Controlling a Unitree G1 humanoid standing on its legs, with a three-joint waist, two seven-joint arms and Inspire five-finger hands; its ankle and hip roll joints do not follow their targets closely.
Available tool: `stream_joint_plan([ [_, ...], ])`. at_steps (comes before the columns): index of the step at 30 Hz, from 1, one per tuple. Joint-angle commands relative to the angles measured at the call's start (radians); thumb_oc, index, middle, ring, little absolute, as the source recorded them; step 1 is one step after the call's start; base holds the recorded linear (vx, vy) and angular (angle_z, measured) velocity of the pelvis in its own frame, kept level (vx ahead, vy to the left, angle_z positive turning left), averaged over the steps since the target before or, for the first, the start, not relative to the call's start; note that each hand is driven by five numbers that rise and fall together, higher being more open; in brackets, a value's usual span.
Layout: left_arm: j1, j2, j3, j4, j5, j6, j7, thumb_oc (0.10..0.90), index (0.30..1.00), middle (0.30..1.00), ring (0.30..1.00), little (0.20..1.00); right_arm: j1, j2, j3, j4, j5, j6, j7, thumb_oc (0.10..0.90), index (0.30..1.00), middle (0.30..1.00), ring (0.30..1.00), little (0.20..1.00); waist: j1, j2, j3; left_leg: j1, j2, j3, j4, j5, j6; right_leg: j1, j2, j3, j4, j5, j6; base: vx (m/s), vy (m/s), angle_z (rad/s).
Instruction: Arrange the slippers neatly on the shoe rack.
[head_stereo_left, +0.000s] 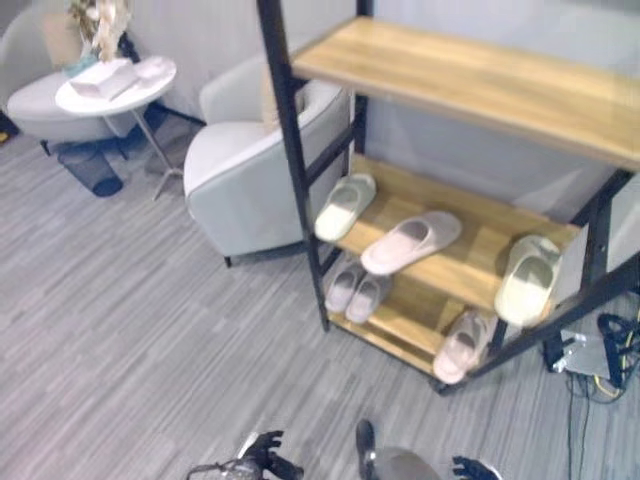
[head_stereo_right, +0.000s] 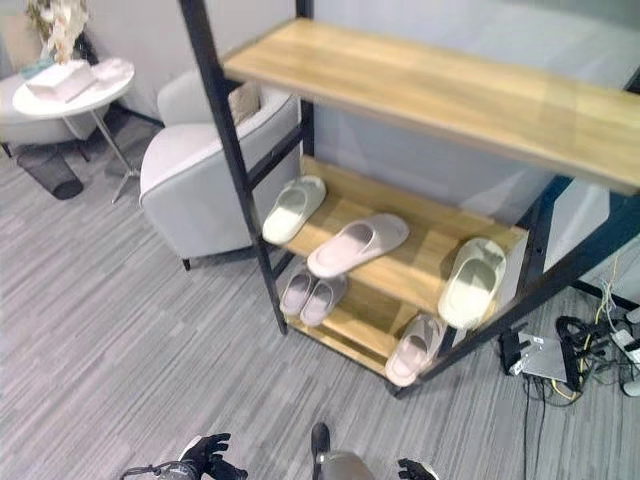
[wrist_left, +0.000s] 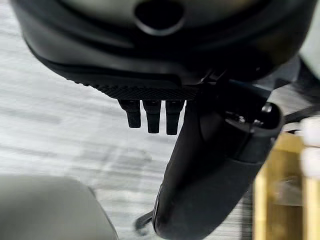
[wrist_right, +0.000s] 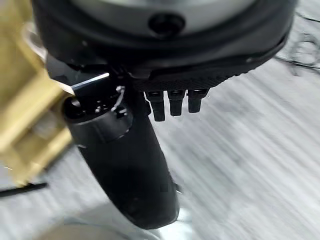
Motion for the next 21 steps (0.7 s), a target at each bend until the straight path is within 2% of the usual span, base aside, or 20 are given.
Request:
stream_joint_plan([
  [1, -0.033, 0.011, -0.014, -0.015, 0.018, -0.018, -0.001, 0.800, 0.900, 0.900, 0.900, 0.900, -0.007, -0.045, -0.008, 0.006, 0.014, -0.013, -0.019, 0.800, 0.900, 0.900, 0.900, 0.900, 0.002, -0.023, 0.006, -0.102, -0.016, 0.028, 0.035, 0.049, 0.037, 0.009, -0.034, 0.028, 0.069, -0.096, 0.144, 0.17, -0.011, -0.43],
  [2, -0.036, 0.008, -0.020, -0.013, 0.015, -0.017, 0.004, 0.800, 0.900, 0.900, 0.900, 0.900, -0.010, -0.049, -0.006, 0.002, 0.024, -0.011, -0.020, 0.800, 0.900, 0.900, 0.900, 0.900, 0.008, -0.030, 0.005, -0.144, -0.002, 0.039, 0.039, 0.049, 0.049, 0.038, -0.036, 0.049, 0.060, -0.110, 0.136, 0.12, 0.014, -0.36],
  [3, -0.036, 0.008, -0.020, -0.013, 0.015, -0.017, 0.004, 0.800, 0.900, 0.900, 0.900, 0.900, -0.010, -0.049, -0.007, 0.001, 0.024, -0.011, -0.020, 0.800, 0.900, 0.900, 0.900, 0.900, 0.010, -0.029, 0.007, -0.143, -0.001, 0.041, 0.041, 0.046, 0.049, 0.039, -0.035, 0.050, 0.060, -0.110, 0.136, 0.27, 0.047, -0.36],
  [5, -0.034, 0.004, -0.030, -0.014, 0.018, -0.018, 0.008, 0.800, 0.900, 0.900, 0.900, 0.900, -0.007, -0.050, -0.001, 0.003, 0.025, -0.013, -0.022, 0.800, 0.900, 0.900, 0.900, 0.900, 0.028, -0.035, -0.001, -0.172, -0.005, 0.013, -0.071, 0.010, 0.070, 0.072, -0.030, 0.080, 0.035, -0.122, 0.144, 0.25, 0.059, -0.33],
  [6, -0.032, 0.002, -0.034, -0.014, 0.017, -0.020, 0.009, 0.800, 0.900, 0.900, 0.900, 0.900, -0.007, -0.051, 0.003, 0.006, 0.021, -0.014, -0.025, 0.800, 0.900, 0.900, 0.900, 0.900, 0.038, -0.033, 0.002, -0.175, -0.013, -0.016, -0.136, 0.005, 0.074, 0.085, -0.024, 0.100, 0.031, -0.129, 0.146, 0.20, 0.056, -0.51],
  [8, -0.033, -0.002, -0.035, -0.011, 0.009, -0.023, 0.014, 0.800, 0.900, 0.900, 0.900, 0.900, -0.008, -0.053, 0.008, 0.013, 0.017, -0.016, -0.028, 0.800, 0.900, 0.900, 0.900, 0.900, 0.055, -0.026, 0.009, -0.181, -0.022, -0.097, -0.231, 0.036, 0.068, 0.104, -0.008, 0.138, 0.020, -0.138, 0.147, 0.17, 0.057, -0.69],
  [9, -0.032, -0.003, -0.036, -0.008, 0.005, -0.024, 0.018, 0.800, 0.900, 0.900, 0.900, 0.900, -0.009, -0.054, 0.010, 0.017, 0.015, -0.015, -0.030, 0.800, 0.900, 0.900, 0.900, 0.900, 0.064, -0.023, 0.010, -0.197, -0.027, -0.143, -0.254, 0.056, 0.066, 0.110, 0.000, 0.159, 0.017, -0.140, 0.146, 0.10, 0.035, -0.87],
  [10, -0.032, -0.003, -0.036, -0.008, 0.005, -0.024, 0.018, 0.800, 0.900, 0.900, 0.900, 0.900, -0.008, -0.054, 0.010, 0.017, 0.015, -0.015, -0.030, 0.800, 0.900, 0.900, 0.900, 0.900, 0.065, -0.024, 0.012, -0.193, -0.028, -0.143, -0.256, 0.056, 0.066, 0.113, -0.001, 0.160, 0.017, -0.141, 0.146, 0.12, 0.031, -0.97],
  [11, -0.029, -0.005, -0.034, -0.002, 0.001, -0.025, 0.018, 0.800, 0.900, 0.900, 0.900, 0.900, -0.010, -0.055, 0.013, 0.021, 0.009, -0.017, -0.030, 0.800, 0.900, 0.900, 0.900, 0.900, 0.078, -0.018, 0.013, -0.209, -0.039, -0.204, -0.290, 0.072, 0.070, 0.120, 0.013, 0.198, 0.013, -0.146, 0.146, 0.12, 0.037, -0.94],
  [15, -0.023, -0.001, -0.031, 0.007, 0.012, -0.020, 0.013, 0.800, 0.900, 0.900, 0.900, 0.900, -0.012, -0.044, 0.017, 0.040, 0.003, -0.012, -0.027, 0.800, 0.900, 0.900, 0.900, 0.900, 0.085, -0.012, 0.009, -0.191, -0.050, -0.209, -0.329, 0.078, 0.086, 0.118, 0.014, 0.248, 0.016, -0.150, 0.153, 0.12, 0.090, -0.81],
  [18, -0.021, 0.008, -0.027, 0.005, 0.018, -0.020, 0.010, 0.800, 0.900, 0.900, 0.900, 0.900, -0.023, -0.034, 0.024, 0.037, -0.002, -0.011, -0.022, 0.800, 0.900, 0.900, 0.900, 0.900, 0.092, -0.009, 0.008, -0.178, -0.046, -0.166, -0.369, 0.081, 0.105, 0.089, 0.004, 0.268, 0.036, -0.150, 0.170, 0.03, 0.118, -0.53],
  [20, -0.024, 0.014, -0.025, 0.001, 0.017, -0.021, 0.010, 0.800, 0.900, 0.900, 0.900, 0.900, -0.035, -0.029, 0.030, 0.032, -0.008, -0.013, -0.022, 0.800, 0.900, 0.900, 0.900, 0.900, 0.098, -0.007, 0.010, -0.177, -0.042, -0.146, -0.383, 0.082, 0.112, 0.067, -0.004, 0.264, 0.056, -0.153, 0.178, -0.04, 0.067, -0.65],
  [21, -0.033, 0.027, -0.016, -0.007, 0.008, -0.022, 0.015, 0.800, 0.900, 0.900, 0.900, 0.900, -0.056, -0.022, 0.040, 0.020, -0.018, -0.013, -0.022, 0.800, 0.900, 0.900, 0.900, 0.900, 0.108, -0.007, 0.021, -0.176, -0.031, -0.112, -0.398, 0.085, 0.119, 0.021, -0.022, 0.228, 0.099, -0.146, 0.199, -0.06, 0.017, -0.55],
])
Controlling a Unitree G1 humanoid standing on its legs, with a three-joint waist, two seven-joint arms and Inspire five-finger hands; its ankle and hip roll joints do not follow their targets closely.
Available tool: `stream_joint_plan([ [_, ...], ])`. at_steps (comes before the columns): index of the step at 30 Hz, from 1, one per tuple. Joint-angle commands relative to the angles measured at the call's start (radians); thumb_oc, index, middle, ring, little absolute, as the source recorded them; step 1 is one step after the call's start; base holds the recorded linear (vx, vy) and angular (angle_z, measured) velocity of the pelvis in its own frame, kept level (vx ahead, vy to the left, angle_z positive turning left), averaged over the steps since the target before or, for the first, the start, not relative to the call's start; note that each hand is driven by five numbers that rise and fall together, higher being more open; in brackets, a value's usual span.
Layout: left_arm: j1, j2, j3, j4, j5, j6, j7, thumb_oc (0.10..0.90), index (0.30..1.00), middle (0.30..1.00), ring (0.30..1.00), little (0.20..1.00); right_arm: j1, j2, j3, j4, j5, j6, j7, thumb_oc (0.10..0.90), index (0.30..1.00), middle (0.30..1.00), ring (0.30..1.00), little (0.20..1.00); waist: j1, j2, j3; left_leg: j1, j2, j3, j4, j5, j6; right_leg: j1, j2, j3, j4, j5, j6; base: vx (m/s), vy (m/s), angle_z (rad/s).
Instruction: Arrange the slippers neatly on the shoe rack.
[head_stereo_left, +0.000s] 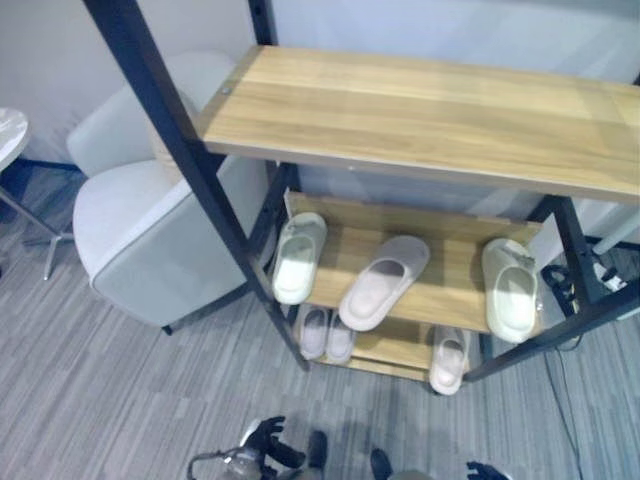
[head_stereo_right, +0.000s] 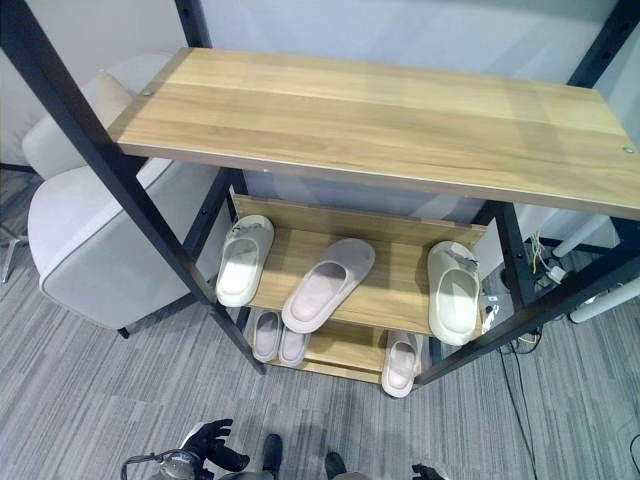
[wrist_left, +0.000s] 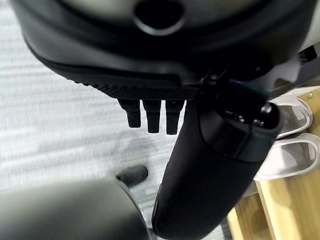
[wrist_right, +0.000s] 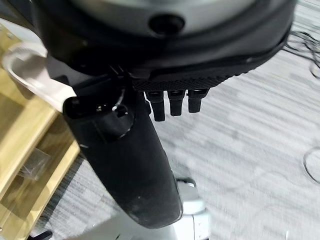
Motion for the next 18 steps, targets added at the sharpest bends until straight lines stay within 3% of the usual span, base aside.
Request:
stream_joint_plan([
  [1, -0.004, 0.000, 0.009, 0.001, 0.011, -0.021, 0.011, 0.800, 0.900, 0.900, 0.900, 0.900, -0.057, -0.031, 0.020, -0.037, -0.030, -0.020, -0.007, 0.800, 0.900, 0.900, 0.900, 0.900, 0.047, -0.018, -0.004, -0.026, 0.015, 0.016, 0.081, -0.127, -0.034, -0.077, -0.003, -0.114, 0.091, 0.003, 0.058, -0.05, 0.007, -0.77],
  [5, -0.001, 0.013, 0.021, -0.001, 0.004, -0.024, 0.012, 0.800, 0.900, 0.900, 0.900, 0.900, -0.052, -0.031, 0.009, -0.040, -0.034, -0.020, -0.006, 0.800, 0.900, 0.900, 0.900, 0.900, 0.049, -0.015, -0.014, -0.004, 0.023, 0.030, 0.065, -0.130, -0.030, -0.085, -0.046, -0.160, 0.113, 0.016, 0.084, 0.04, -0.026, -0.37],
  [9, -0.006, 0.013, 0.013, -0.023, -0.016, -0.035, 0.016, 0.800, 0.900, 0.900, 0.900, 0.900, -0.045, -0.034, -0.003, -0.040, -0.041, -0.021, -0.009, 0.800, 0.900, 0.900, 0.900, 0.900, 0.058, -0.015, -0.023, 0.012, 0.032, 0.050, 0.067, -0.140, -0.040, -0.063, -0.105, -0.268, 0.093, 0.028, 0.093, 0.01, -0.094, -0.14],
  [13, -0.015, 0.018, 0.002, -0.081, -0.023, -0.054, 0.017, 0.800, 0.900, 0.900, 0.900, 0.900, -0.033, -0.041, 0.000, -0.036, -0.046, -0.022, -0.005, 0.800, 0.900, 0.900, 0.900, 0.900, 0.060, -0.026, -0.047, 0.021, 0.040, 0.060, 0.049, -0.125, -0.052, -0.021, -0.104, -0.279, 0.003, 0.034, 0.091, 0.00, -0.109, -0.05],
  [18, -0.019, 0.024, -0.021, -0.215, -0.049, -0.078, 0.026, 0.800, 0.900, 0.900, 0.900, 0.900, -0.017, -0.049, -0.007, -0.038, -0.034, -0.031, -0.012, 0.800, 0.900, 0.900, 0.900, 0.900, 0.059, -0.019, -0.054, 0.036, 0.053, 0.043, 0.007, -0.091, -0.070, 0.021, -0.078, -0.283, -0.060, 0.037, 0.076, -0.02, -0.121, 0.03],
])
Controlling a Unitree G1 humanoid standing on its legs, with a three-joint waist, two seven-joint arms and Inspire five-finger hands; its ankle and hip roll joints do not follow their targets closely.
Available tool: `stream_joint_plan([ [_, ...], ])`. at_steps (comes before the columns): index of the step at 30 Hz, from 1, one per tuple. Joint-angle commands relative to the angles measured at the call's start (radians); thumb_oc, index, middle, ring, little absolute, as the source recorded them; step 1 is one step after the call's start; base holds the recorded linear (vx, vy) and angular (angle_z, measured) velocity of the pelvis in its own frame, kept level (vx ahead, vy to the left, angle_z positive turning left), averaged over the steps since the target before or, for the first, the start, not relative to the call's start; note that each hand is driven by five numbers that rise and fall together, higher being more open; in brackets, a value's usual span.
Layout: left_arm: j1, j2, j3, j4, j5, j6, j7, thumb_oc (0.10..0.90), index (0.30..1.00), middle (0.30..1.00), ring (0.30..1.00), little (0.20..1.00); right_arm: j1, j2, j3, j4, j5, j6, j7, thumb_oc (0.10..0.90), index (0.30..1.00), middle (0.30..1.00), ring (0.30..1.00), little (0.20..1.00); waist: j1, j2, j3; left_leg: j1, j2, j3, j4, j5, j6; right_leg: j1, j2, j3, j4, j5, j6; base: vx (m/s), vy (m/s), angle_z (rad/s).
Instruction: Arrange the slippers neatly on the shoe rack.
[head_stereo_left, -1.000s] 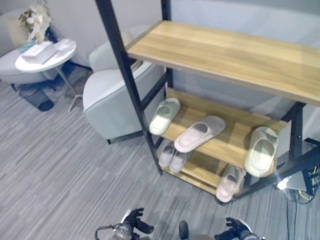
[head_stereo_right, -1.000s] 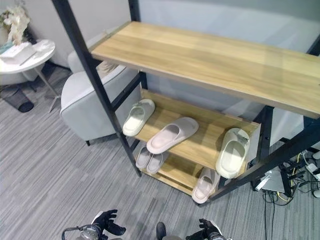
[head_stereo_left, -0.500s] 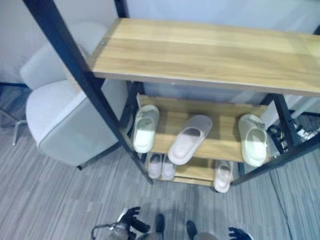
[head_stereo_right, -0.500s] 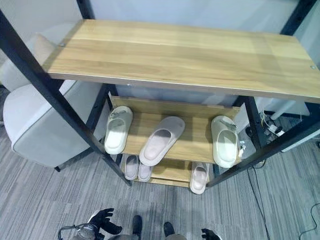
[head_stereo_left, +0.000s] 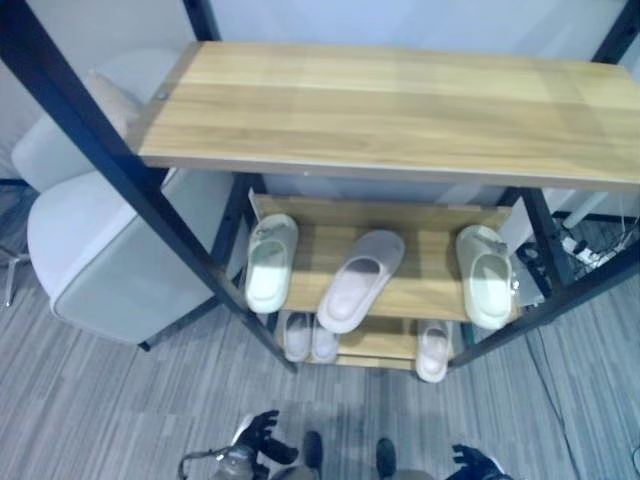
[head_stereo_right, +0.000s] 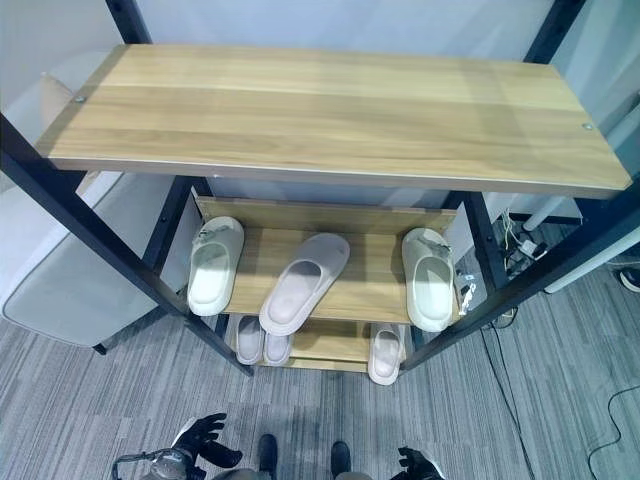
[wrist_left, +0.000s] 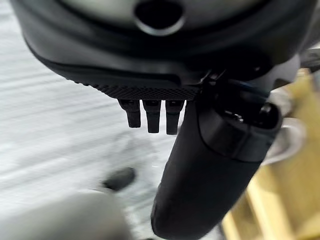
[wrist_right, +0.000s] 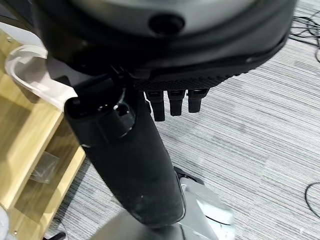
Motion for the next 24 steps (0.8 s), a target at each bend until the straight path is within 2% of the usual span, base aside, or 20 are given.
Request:
stream_joint_plan([
  [1, -0.053, 0.010, -0.026, -0.087, -0.048, -0.065, 0.023, 0.800, 0.900, 0.900, 0.900, 0.900, 0.017, -0.053, -0.008, -0.016, 0.006, -0.026, -0.012, 0.800, 0.900, 0.900, 0.900, 0.900, 0.019, -0.010, -0.062, -0.006, 0.004, -0.047, 0.002, -0.062, -0.058, -0.014, -0.041, -0.025, 0.025, -0.048, 0.062, -0.04, -0.094, 0.19],
  [5, -0.002, 0.053, -0.031, -0.328, -0.069, -0.085, 0.010, 0.800, 0.900, 0.900, 0.900, 0.900, 0.031, -0.052, -0.022, -0.017, 0.008, -0.036, -0.018, 0.800, 0.900, 0.900, 0.900, 0.900, 0.029, 0.003, -0.053, -0.017, 0.011, -0.063, -0.007, -0.032, -0.070, -0.007, -0.030, -0.049, 0.012, -0.043, 0.054, -0.04, -0.069, 0.17],
  [6, 0.000, 0.054, -0.031, -0.329, -0.069, -0.084, 0.010, 0.800, 0.900, 0.900, 0.900, 0.900, 0.032, -0.052, -0.022, -0.017, 0.008, -0.036, -0.018, 0.800, 0.900, 0.900, 0.900, 0.900, 0.028, 0.002, -0.055, -0.011, 0.010, -0.064, -0.006, -0.044, -0.071, 0.001, -0.030, -0.051, 0.011, -0.053, 0.055, -0.07, -0.051, 0.25],
  [7, 0.040, 0.084, -0.019, -0.456, -0.083, -0.092, -0.001, 0.800, 0.900, 0.900, 0.900, 0.900, 0.037, -0.054, -0.029, -0.022, 0.006, -0.038, -0.021, 0.800, 0.900, 0.900, 0.900, 0.900, 0.037, 0.010, -0.047, -0.019, 0.013, -0.075, -0.007, -0.025, -0.075, 0.000, -0.026, -0.057, 0.010, -0.045, 0.050, -0.02, -0.031, 0.28],
  [8, 0.042, 0.085, -0.019, -0.459, -0.083, -0.090, -0.002, 0.800, 0.900, 0.900, 0.900, 0.900, 0.037, -0.054, -0.028, -0.022, 0.005, -0.038, -0.021, 0.800, 0.900, 0.900, 0.900, 0.900, 0.037, 0.010, -0.048, -0.019, 0.013, -0.075, -0.007, -0.024, -0.075, 0.000, -0.026, -0.058, 0.010, -0.045, 0.050, -0.08, -0.047, 0.21],
  [9, 0.087, 0.113, -0.008, -0.566, -0.090, -0.096, -0.019, 0.800, 0.900, 0.900, 0.900, 0.900, 0.043, -0.057, -0.037, -0.030, 0.000, -0.040, -0.023, 0.800, 0.900, 0.900, 0.900, 0.900, 0.043, 0.016, -0.044, -0.020, 0.014, -0.085, -0.007, -0.020, -0.077, 0.006, -0.022, -0.068, 0.008, -0.049, 0.047, -0.02, -0.029, 0.29],
  [12, 0.142, 0.144, 0.019, -0.699, -0.110, -0.103, -0.044, 0.800, 0.900, 0.900, 0.900, 0.900, 0.048, -0.063, -0.046, -0.041, -0.007, -0.041, -0.023, 0.800, 0.900, 0.900, 0.900, 0.900, 0.053, 0.026, -0.041, -0.016, 0.016, -0.099, -0.007, -0.014, -0.083, 0.019, -0.018, -0.083, 0.006, -0.055, 0.041, -0.02, -0.022, 0.18],
  [13, 0.142, 0.144, 0.019, -0.699, -0.110, -0.103, -0.044, 0.800, 0.900, 0.900, 0.900, 0.900, 0.048, -0.063, -0.046, -0.041, -0.007, -0.041, -0.023, 0.800, 0.900, 0.900, 0.900, 0.900, 0.053, 0.026, -0.040, -0.016, 0.016, -0.099, -0.007, -0.014, -0.083, 0.019, -0.018, -0.083, 0.006, -0.055, 0.041, -0.02, -0.020, 0.22],
  [17, 0.205, 0.181, 0.053, -0.908, -0.162, -0.127, -0.085, 0.800, 0.900, 0.900, 0.900, 0.900, 0.047, -0.072, -0.045, -0.069, -0.018, -0.048, -0.028, 0.800, 0.900, 0.900, 0.900, 0.900, 0.069, 0.036, -0.037, -0.014, 0.021, -0.120, -0.006, -0.006, -0.090, 0.040, -0.009, -0.106, 0.002, -0.065, 0.033, -0.02, -0.028, 0.18],
  [20, 0.212, 0.187, 0.057, -0.943, -0.171, -0.129, -0.090, 0.800, 0.900, 0.900, 0.900, 0.900, 0.046, -0.073, -0.043, -0.074, -0.018, -0.049, -0.029, 0.800, 0.900, 0.900, 0.900, 0.900, 0.070, 0.036, -0.037, -0.013, 0.021, -0.123, -0.006, -0.005, -0.091, 0.043, -0.008, -0.110, 0.002, -0.067, 0.031, 0.00, -0.017, 0.16],
  [21, 0.217, 0.196, 0.062, -1.020, -0.189, -0.139, -0.100, 0.800, 0.900, 0.900, 0.900, 0.900, 0.048, -0.073, -0.039, -0.082, -0.020, -0.052, -0.030, 0.800, 0.900, 0.900, 0.900, 0.900, 0.075, 0.039, -0.038, -0.011, 0.023, -0.129, -0.006, -0.004, -0.093, 0.052, -0.004, -0.116, 0.002, -0.073, 0.028, 0.02, -0.020, 0.09],
  [24, 0.216, 0.205, 0.069, -1.068, -0.189, -0.143, -0.093, 0.800, 0.900, 0.900, 0.900, 0.900, 0.049, -0.071, -0.032, -0.083, -0.023, -0.053, -0.032, 0.800, 0.900, 0.900, 0.900, 0.900, 0.075, 0.038, -0.040, -0.005, 0.024, -0.131, -0.006, -0.005, -0.094, 0.059, -0.001, -0.120, 0.002, -0.075, 0.027, 0.01, -0.018, 0.08],
])
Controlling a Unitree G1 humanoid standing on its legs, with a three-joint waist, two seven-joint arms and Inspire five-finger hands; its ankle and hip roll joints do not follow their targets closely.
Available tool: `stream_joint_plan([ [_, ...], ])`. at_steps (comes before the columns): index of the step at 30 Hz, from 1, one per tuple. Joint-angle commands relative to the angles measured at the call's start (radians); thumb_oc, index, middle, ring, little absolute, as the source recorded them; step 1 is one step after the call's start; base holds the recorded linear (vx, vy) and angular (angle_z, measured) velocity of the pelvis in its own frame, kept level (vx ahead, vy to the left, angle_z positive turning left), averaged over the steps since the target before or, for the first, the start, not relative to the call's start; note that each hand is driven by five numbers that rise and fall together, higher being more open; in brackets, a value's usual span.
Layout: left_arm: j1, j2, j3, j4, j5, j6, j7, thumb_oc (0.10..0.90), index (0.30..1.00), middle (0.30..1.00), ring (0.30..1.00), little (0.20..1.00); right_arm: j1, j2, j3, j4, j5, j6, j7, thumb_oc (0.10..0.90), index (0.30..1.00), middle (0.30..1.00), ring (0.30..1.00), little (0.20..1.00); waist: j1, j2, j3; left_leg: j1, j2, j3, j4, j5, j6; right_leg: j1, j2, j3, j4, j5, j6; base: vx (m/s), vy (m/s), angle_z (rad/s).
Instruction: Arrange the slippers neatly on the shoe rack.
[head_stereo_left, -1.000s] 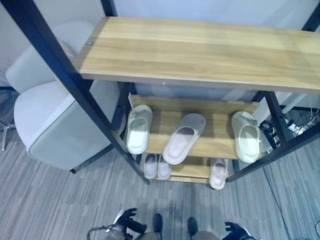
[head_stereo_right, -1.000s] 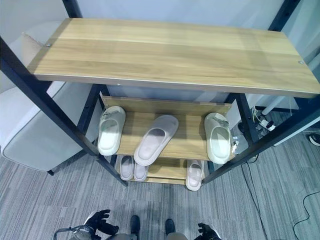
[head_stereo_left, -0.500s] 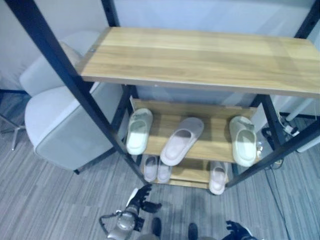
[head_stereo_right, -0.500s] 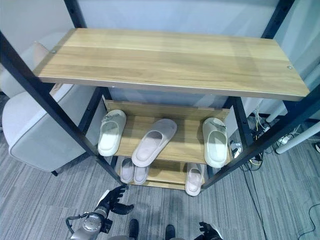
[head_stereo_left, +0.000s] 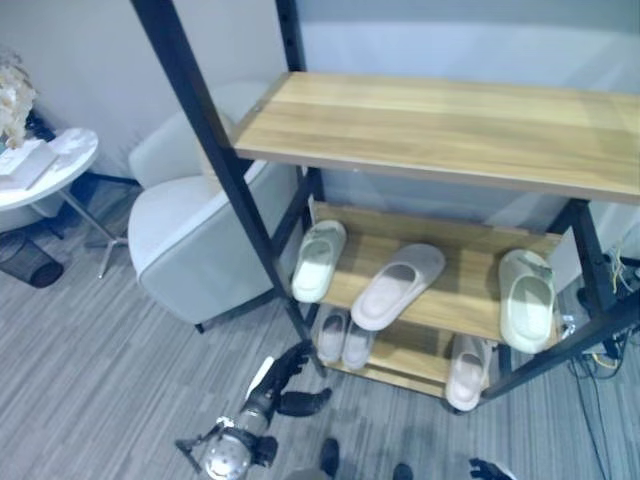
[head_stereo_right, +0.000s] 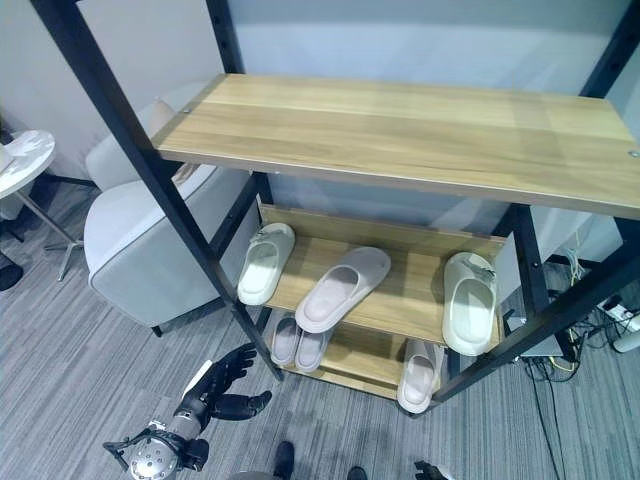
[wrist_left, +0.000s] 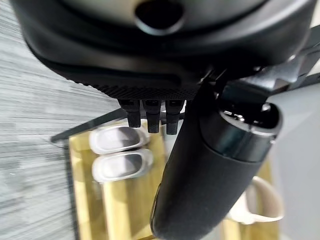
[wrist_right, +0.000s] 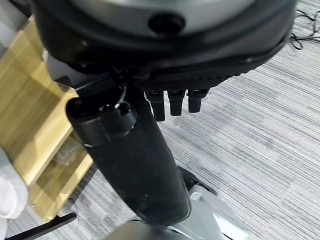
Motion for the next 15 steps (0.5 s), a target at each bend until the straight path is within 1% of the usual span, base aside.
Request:
stream_joint_plan([
  [1, -0.114, 0.032, 0.061, -0.161, -0.027, -0.110, 0.002, 0.800, 0.900, 0.900, 0.900, 0.900, -0.054, -0.026, 0.011, -0.022, -0.021, -0.036, -0.016, 0.800, 0.900, 0.900, 0.900, 0.900, 0.001, -0.042, 0.010, 0.024, 0.019, 0.019, -0.002, -0.048, -0.054, 0.023, -0.022, 0.006, 0.008, -0.073, 0.041, 0.01, -0.012, 0.05],
  [5, -0.129, 0.044, 0.070, -0.224, -0.006, -0.125, 0.023, 0.800, 0.900, 0.900, 0.900, 0.900, -0.050, -0.021, 0.016, -0.029, -0.023, -0.038, -0.019, 0.800, 0.900, 0.900, 0.900, 0.900, -0.003, -0.044, 0.007, 0.032, 0.020, 0.021, -0.002, -0.053, -0.054, 0.029, -0.020, 0.007, 0.008, -0.075, 0.040, 0.00, -0.005, 0.01],
  [6, -0.152, 0.058, 0.076, -0.262, 0.032, -0.141, 0.048, 0.800, 0.900, 0.900, 0.900, 0.900, -0.045, -0.016, 0.021, -0.029, -0.024, -0.041, -0.020, 0.800, 0.900, 0.900, 0.900, 0.900, -0.008, -0.045, 0.004, 0.038, 0.022, 0.023, -0.002, -0.057, -0.054, 0.031, -0.019, 0.009, 0.008, -0.076, 0.041, 0.00, 0.000, 0.00],
  [9, -0.195, 0.066, 0.086, -0.310, 0.081, -0.158, 0.097, 0.800, 0.900, 0.900, 0.900, 0.900, -0.037, -0.008, 0.028, -0.026, -0.026, -0.042, -0.026, 0.800, 0.900, 0.900, 0.900, 0.900, -0.017, -0.049, 0.000, 0.045, 0.023, 0.030, -0.002, -0.063, -0.054, 0.033, -0.019, 0.013, 0.008, -0.075, 0.042, 0.04, -0.007, -0.01],
  [12, -0.271, 0.068, 0.068, -0.329, 0.125, -0.165, 0.138, 0.800, 0.900, 0.900, 0.900, 0.900, -0.022, -0.002, 0.040, -0.026, -0.028, -0.043, -0.025, 0.800, 0.900, 0.900, 0.900, 0.900, -0.034, -0.054, -0.008, 0.054, 0.025, 0.043, -0.002, -0.073, -0.053, 0.034, -0.020, 0.023, 0.008, -0.075, 0.045, 0.05, -0.004, -0.02],
  [13, -0.271, 0.068, 0.068, -0.329, 0.125, -0.165, 0.138, 0.800, 0.900, 0.900, 0.900, 0.900, -0.022, -0.002, 0.039, -0.026, -0.028, -0.042, -0.025, 0.800, 0.900, 0.900, 0.900, 0.900, -0.033, -0.054, -0.007, 0.054, 0.025, 0.043, -0.002, -0.073, -0.053, 0.034, -0.020, 0.024, 0.008, -0.075, 0.045, 0.07, 0.003, -0.07],
  [14, -0.318, 0.070, 0.058, -0.324, 0.158, -0.161, 0.156, 0.800, 0.900, 0.900, 0.900, 0.900, -0.014, -0.001, 0.046, -0.028, -0.029, -0.041, -0.022, 0.800, 0.900, 0.900, 0.900, 0.900, -0.046, -0.055, -0.012, 0.058, 0.026, 0.052, -0.002, -0.079, -0.052, 0.034, -0.021, 0.031, 0.008, -0.074, 0.047, 0.04, 0.006, -0.10],
  [15, -0.320, 0.070, 0.056, -0.323, 0.159, -0.161, 0.157, 0.800, 0.900, 0.900, 0.900, 0.900, -0.014, -0.001, 0.045, -0.028, -0.029, -0.041, -0.021, 0.800, 0.900, 0.900, 0.900, 0.900, -0.045, -0.055, -0.011, 0.059, 0.026, 0.052, -0.002, -0.079, -0.052, 0.034, -0.021, 0.032, 0.008, -0.074, 0.047, 0.10, 0.019, -0.12],
])
